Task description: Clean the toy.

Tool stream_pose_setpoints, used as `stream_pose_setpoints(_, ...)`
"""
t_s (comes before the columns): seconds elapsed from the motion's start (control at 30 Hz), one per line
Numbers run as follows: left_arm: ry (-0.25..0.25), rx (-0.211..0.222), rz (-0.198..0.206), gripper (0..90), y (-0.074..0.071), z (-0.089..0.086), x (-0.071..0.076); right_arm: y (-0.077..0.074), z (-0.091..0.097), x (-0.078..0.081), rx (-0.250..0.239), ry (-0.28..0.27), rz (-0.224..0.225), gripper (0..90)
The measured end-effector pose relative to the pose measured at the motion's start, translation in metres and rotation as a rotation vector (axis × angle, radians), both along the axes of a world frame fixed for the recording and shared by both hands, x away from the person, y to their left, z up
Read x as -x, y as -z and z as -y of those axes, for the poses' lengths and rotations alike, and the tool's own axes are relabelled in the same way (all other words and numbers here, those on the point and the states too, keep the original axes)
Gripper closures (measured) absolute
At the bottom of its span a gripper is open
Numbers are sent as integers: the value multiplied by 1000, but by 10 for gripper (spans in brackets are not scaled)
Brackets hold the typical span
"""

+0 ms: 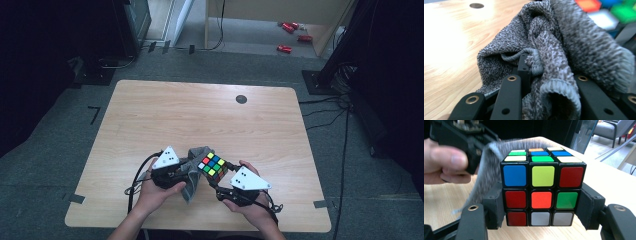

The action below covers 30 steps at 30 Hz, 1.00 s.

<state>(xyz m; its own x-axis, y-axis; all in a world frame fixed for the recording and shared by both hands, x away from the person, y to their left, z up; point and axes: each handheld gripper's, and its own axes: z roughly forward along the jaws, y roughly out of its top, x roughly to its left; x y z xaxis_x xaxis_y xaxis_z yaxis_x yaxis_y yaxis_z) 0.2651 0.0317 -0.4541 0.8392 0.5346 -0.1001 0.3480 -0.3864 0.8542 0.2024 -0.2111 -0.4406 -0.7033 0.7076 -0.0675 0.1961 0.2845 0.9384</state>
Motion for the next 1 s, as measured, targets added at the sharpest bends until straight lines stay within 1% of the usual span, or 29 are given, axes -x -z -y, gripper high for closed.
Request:
stream_pose_setpoints(0.03,-7,-33,20,702,1,1,1,-1,1,0,-5,3,2,345)
stream_pose_setpoints(0.07,-17,-56,40,702,1,2,1,-1,1,0,-5,3,2,345)
stream_pose_setpoints(0.1,-27,-59,49,698,0,0,1,-1,1,0,-6,5,1,346)
stream_pose_setpoints(0.17,-51,-30,46,695,-2,-6,-1,-1,1,0,-3,5,1,345)
stream_pose_setpoints(0.23,-83,25,46,695,-7,-14,-3,0,1,-1,-1,3,-1,345)
stream_pose_setpoints(0.27,-98,70,56,696,-10,-19,-3,1,1,-1,0,5,-3,345)
stream_pose_setpoints(0.3,-104,95,66,696,-13,-22,-3,2,0,-1,7,4,-6,345)
stream_pose_setpoints(0.33,-104,131,80,697,-15,-26,-3,3,0,-1,12,3,-5,345)
stream_pose_setpoints(0.4,-86,198,98,698,-20,-33,-1,5,-2,-2,16,3,-10,345)
stream_pose_setpoints(0.43,-64,231,95,699,-21,-34,-1,5,-3,-2,19,0,-13,346)
stream_pose_setpoints(0.47,-38,251,89,699,-21,-35,-1,6,-4,-1,20,-1,-13,345)
stream_pose_setpoints(0.5,-18,263,88,702,-20,-33,0,6,-5,-1,20,-3,-12,345)
stream_pose_setpoints(0.53,2,254,86,705,-19,-30,1,6,-6,-1,18,-6,-10,345)
stream_pose_setpoints(0.6,11,236,88,719,-17,-25,2,5,-8,0,14,-10,-7,345)
stream_pose_setpoints(0.63,13,238,82,728,-16,-25,2,5,-8,0,20,-8,-6,345)
stream_pose_setpoints(0.67,21,246,65,733,-15,-25,1,6,-8,0,24,-6,-6,345)
stream_pose_setpoints(0.77,40,255,29,738,-13,-26,-3,6,-7,0,22,-9,-9,345)
stream_pose_setpoints(1.0,48,286,-24,736,-8,-27,-7,5,-7,1,23,-5,-2,345)
